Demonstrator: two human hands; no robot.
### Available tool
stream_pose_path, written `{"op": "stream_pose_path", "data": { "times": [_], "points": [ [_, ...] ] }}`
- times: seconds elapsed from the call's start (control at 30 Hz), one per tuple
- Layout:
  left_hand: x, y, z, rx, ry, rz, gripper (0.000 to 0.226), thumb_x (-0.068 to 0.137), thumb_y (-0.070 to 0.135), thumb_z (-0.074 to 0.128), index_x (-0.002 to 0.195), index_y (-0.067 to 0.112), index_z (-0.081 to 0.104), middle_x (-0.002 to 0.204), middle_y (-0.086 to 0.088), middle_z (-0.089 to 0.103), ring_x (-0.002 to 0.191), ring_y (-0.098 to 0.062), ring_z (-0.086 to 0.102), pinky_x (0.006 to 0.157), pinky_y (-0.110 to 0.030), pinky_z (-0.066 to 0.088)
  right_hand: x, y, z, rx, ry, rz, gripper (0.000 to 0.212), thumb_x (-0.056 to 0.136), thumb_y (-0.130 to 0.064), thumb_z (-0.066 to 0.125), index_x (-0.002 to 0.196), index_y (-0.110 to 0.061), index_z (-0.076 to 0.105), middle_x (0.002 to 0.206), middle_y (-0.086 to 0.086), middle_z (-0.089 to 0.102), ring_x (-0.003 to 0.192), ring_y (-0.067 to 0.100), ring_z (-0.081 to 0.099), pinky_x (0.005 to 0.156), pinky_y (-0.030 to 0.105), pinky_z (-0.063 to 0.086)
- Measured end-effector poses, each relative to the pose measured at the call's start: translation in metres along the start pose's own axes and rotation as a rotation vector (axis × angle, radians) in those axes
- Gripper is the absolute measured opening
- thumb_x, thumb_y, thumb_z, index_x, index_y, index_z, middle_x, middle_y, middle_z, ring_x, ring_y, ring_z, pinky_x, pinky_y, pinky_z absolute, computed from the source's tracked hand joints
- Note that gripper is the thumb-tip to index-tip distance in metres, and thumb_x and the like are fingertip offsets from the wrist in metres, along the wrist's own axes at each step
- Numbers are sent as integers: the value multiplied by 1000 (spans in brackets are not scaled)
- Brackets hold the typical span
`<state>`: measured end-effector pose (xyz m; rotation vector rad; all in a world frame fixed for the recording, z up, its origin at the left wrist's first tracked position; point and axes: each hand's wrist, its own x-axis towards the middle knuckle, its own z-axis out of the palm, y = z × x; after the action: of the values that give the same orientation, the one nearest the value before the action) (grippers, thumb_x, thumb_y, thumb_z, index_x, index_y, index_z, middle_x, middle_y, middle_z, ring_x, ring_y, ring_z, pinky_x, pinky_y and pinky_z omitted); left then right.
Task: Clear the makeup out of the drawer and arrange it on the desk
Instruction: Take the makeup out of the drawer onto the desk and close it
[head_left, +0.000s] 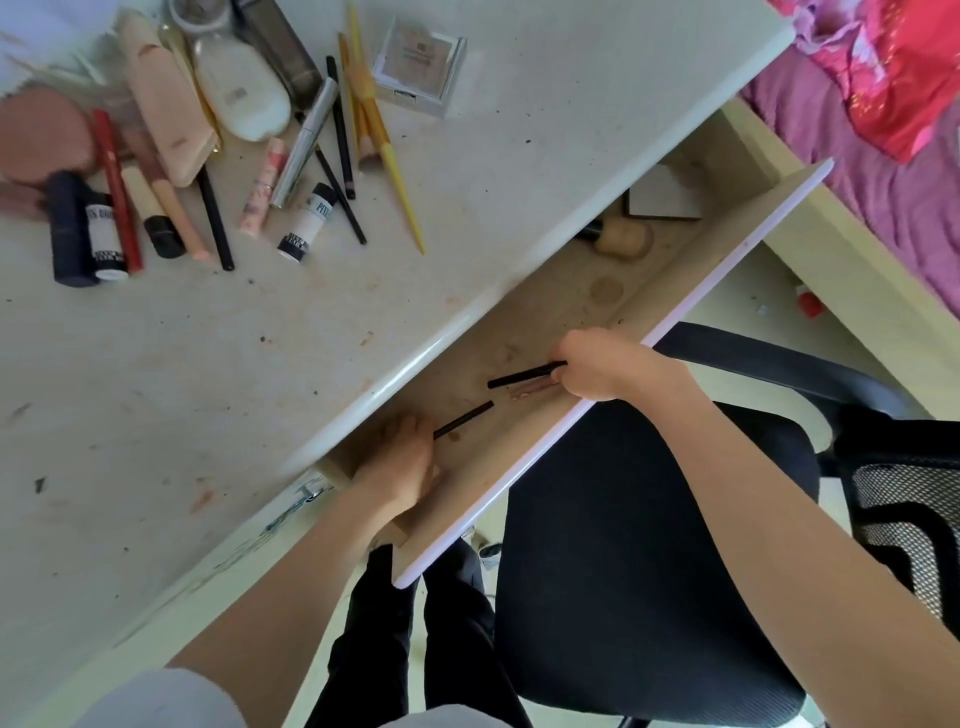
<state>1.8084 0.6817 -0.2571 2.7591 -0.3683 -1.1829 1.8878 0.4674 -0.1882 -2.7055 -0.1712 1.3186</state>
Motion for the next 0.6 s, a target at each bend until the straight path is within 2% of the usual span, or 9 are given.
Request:
{"op": "stream_pose_path", "data": {
  "times": [0.1, 0.2, 0.33, 0.4, 0.47, 0.5, 0.53, 0.57, 0.6],
  "points": [
    [-2, -1, 4, -3, -19, -3, 25, 95, 27, 44, 114, 9, 43, 118, -10, 50, 107, -26, 51, 86, -33, 41, -3, -3, 2, 30, -9, -9, 25, 94, -9, 39, 106, -5, 61, 78, 5, 52, 76, 22, 48, 54, 24, 24],
    [-5, 0, 6, 42, -32, 23, 18, 94, 18, 46, 110, 11, 46, 114, -8, 54, 103, -25, 55, 80, -31, 41, -7, -10, 7, 1, -34, -18, 28, 92, -3, 40, 109, -3, 62, 78, 6, 51, 72, 22, 47, 51, 22, 21],
    [-9, 0, 12, 170, -34, 8, 22, 93, 8, 43, 115, 11, 47, 117, -8, 55, 108, -24, 55, 86, -31, 43, -11, -16, 10, -65, -17, -13, 21, 88, -1, 41, 96, -2, 61, 69, 4, 46, 59, 17, 40, 49, 23, 24],
    [-9, 0, 13, 172, -22, 6, 23, 94, 9, 41, 116, 11, 47, 118, -7, 56, 108, -24, 55, 87, -32, 43, -14, -17, 12, -121, 17, -21, 14, 89, -5, 43, 88, -7, 57, 75, 4, 50, 69, 19, 44, 60, 23, 31],
    [-10, 1, 13, 217, -30, -4, 23, 93, 12, 46, 116, 13, 49, 116, -8, 56, 107, -25, 55, 85, -33, 43, -16, -17, 14, -187, 58, -43, 14, 91, -12, 46, 94, -11, 59, 94, 6, 55, 96, 23, 46, 85, 30, 34],
    [-12, 1, 12, 249, 27, 11, 23, 87, 17, 58, 110, 15, 54, 109, -9, 59, 100, -26, 58, 80, -34, 46, -18, -17, 15, -215, 69, -39, 16, 93, -15, 46, 100, -12, 61, 103, 6, 55, 106, 24, 43, 94, 34, 30],
    [-14, 1, 11, 249, 88, 19, 29, 72, 23, 75, 96, 17, 62, 93, -9, 62, 85, -26, 61, 69, -34, 48, -19, -17, 16, -235, 77, -30, 19, 94, -18, 46, 105, -12, 61, 109, 6, 55, 112, 24, 41, 97, 36, 28],
    [-14, 0, 14, 265, 79, 29, 40, 46, 27, 88, 76, 18, 65, 74, -8, 60, 67, -25, 61, 55, -31, 48, -20, -17, 16, -248, 87, -23, 22, 95, -20, 46, 108, -12, 61, 113, 6, 55, 115, 25, 40, 99, 37, 28],
    [-13, -4, 18, 282, 113, 57, 48, 25, 25, 92, 62, 18, 62, 61, -7, 55, 54, -25, 57, 46, -28, 44, -21, -17, 16, -253, 98, -22, 23, 95, -21, 46, 110, -12, 61, 115, 7, 55, 116, 25, 41, 99, 37, 28]
  ]
}}
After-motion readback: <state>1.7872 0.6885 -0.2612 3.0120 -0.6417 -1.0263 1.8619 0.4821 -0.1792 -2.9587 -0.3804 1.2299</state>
